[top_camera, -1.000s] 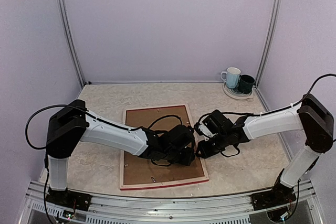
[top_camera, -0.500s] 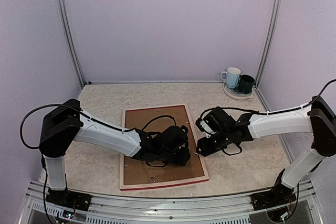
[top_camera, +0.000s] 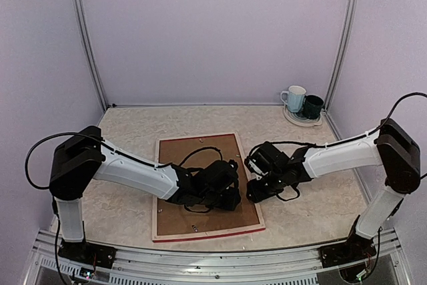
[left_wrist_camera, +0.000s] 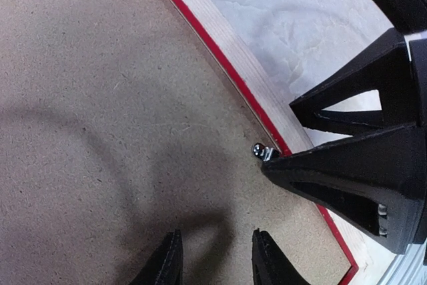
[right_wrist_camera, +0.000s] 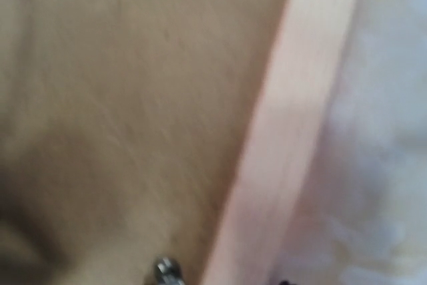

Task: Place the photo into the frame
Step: Press the fastener onto the backboard.

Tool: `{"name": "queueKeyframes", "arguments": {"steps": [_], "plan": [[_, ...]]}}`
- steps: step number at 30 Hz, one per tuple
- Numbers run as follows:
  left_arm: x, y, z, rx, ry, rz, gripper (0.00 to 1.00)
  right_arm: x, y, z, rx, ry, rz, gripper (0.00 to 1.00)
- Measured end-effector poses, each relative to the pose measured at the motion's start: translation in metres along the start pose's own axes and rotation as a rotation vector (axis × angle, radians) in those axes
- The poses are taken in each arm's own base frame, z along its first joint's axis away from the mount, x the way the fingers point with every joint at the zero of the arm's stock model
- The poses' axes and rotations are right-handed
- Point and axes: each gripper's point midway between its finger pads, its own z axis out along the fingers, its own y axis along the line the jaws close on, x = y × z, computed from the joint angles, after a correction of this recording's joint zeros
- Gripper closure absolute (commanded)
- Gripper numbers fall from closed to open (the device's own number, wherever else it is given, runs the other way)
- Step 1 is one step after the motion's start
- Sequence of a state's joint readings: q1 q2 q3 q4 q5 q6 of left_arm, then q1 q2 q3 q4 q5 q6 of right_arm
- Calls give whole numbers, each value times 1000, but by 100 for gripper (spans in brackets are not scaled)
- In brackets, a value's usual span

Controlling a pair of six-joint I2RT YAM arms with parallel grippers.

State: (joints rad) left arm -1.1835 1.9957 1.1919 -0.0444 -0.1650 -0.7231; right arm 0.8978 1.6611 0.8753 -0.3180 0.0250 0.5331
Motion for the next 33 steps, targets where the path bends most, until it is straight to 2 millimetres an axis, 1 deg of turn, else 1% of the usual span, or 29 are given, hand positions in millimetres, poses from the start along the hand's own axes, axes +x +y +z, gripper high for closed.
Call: {"name": "queueKeyframes", "arguments": {"steps": [4, 12, 21, 27, 30, 33], "plan": [[1, -1, 0, 1, 2, -2, 66, -8, 6, 4, 20, -17, -9, 60], [1, 0, 0, 1, 2, -4, 66, -9, 6, 2, 38, -27, -16, 62], [1, -1, 0, 2, 1, -5, 66, -17, 11, -15, 15, -65, -15, 64], [1, -1, 0, 2, 0, -7, 66, -12, 5, -11, 43, -51, -17, 65], [1, -1, 0, 4, 0, -8, 66, -5, 0, -1, 67, -24, -19, 65], [2, -2, 0, 6, 1, -8, 66, -7, 2, 3, 61, -31, -24, 67]]}}
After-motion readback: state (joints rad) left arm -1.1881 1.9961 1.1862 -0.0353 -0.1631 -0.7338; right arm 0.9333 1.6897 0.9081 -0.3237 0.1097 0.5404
